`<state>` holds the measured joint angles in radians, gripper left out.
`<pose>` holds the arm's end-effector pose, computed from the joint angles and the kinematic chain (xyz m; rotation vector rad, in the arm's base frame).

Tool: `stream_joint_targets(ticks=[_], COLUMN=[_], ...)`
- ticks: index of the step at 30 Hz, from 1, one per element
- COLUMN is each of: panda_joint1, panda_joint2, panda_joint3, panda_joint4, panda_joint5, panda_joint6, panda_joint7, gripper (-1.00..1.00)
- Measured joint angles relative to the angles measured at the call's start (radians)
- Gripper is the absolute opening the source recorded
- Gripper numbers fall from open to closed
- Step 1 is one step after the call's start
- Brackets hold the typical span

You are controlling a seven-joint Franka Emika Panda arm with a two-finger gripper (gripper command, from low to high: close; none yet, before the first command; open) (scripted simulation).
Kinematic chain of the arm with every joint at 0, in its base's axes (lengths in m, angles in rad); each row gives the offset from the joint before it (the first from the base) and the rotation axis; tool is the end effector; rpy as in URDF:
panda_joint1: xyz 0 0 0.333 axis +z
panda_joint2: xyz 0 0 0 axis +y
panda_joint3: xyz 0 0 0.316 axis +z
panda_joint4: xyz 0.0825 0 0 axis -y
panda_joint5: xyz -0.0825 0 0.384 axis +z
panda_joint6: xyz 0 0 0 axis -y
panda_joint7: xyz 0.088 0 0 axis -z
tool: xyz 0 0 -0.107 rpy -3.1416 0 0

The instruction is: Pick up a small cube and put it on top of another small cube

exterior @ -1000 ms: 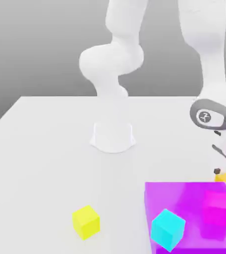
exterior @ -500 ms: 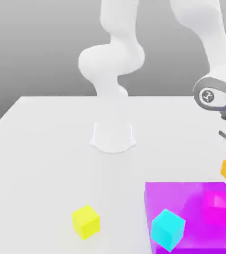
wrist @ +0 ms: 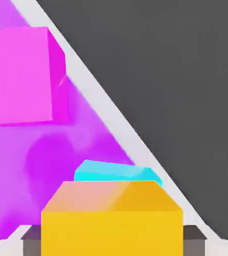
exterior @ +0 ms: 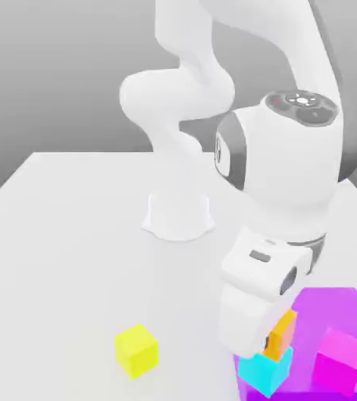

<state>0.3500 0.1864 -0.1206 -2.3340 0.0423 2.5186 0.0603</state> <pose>0.5048 0.1168 0.2575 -3.1319 -0.2146 0.0007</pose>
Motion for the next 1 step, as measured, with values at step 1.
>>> stream_joint_targets(ticks=[1], panda_joint1=[0.0], panda_joint2=[0.0], panda_joint3=[0.0], panda_joint4=[0.0], panda_joint5=[0.0], panda_joint6=[0.0], panda_joint7=[0.0], gripper=[1.0])
